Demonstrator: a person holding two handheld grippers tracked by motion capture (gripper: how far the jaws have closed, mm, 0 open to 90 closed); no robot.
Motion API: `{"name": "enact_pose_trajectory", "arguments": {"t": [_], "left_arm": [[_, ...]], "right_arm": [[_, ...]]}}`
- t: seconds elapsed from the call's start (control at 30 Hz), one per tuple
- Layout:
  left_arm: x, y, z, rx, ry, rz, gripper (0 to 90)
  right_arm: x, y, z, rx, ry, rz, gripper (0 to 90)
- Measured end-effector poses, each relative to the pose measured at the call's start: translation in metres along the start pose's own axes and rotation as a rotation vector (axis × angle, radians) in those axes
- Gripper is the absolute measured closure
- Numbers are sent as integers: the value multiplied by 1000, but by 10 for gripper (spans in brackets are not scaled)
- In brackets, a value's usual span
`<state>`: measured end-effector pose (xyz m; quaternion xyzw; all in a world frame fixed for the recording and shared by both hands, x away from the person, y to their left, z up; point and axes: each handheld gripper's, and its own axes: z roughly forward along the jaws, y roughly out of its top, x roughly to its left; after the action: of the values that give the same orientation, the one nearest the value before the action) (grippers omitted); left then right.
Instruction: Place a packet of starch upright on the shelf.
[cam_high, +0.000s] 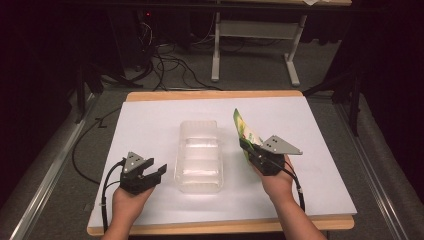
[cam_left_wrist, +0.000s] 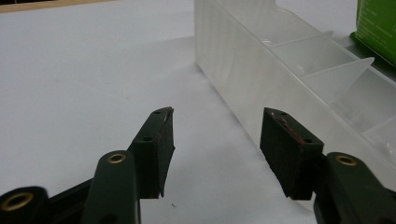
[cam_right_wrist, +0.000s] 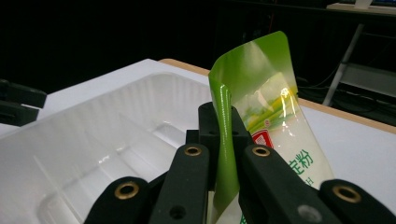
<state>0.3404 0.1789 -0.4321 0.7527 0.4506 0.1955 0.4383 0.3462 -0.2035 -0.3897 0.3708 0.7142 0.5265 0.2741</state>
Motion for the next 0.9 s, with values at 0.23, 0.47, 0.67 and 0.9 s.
{"name": "enact_pose_trajectory", "arguments": {"t": [0.23,0.47,0.67,0.9], "left_arm": [[0,0,-1,1,1,0,450],[0,0,-1,3,3,2,450],[1,0,-2,-6,2,-3,450],[2,3,-4,-22,-6,-3,450]], "right_arm": [[9,2,6,-1,31,-18,900],[19,9,9,-33,89,-26,900],[29,13,4,-59,131,-39,900],[23,9,-13,-71,87,-27,900]]}}
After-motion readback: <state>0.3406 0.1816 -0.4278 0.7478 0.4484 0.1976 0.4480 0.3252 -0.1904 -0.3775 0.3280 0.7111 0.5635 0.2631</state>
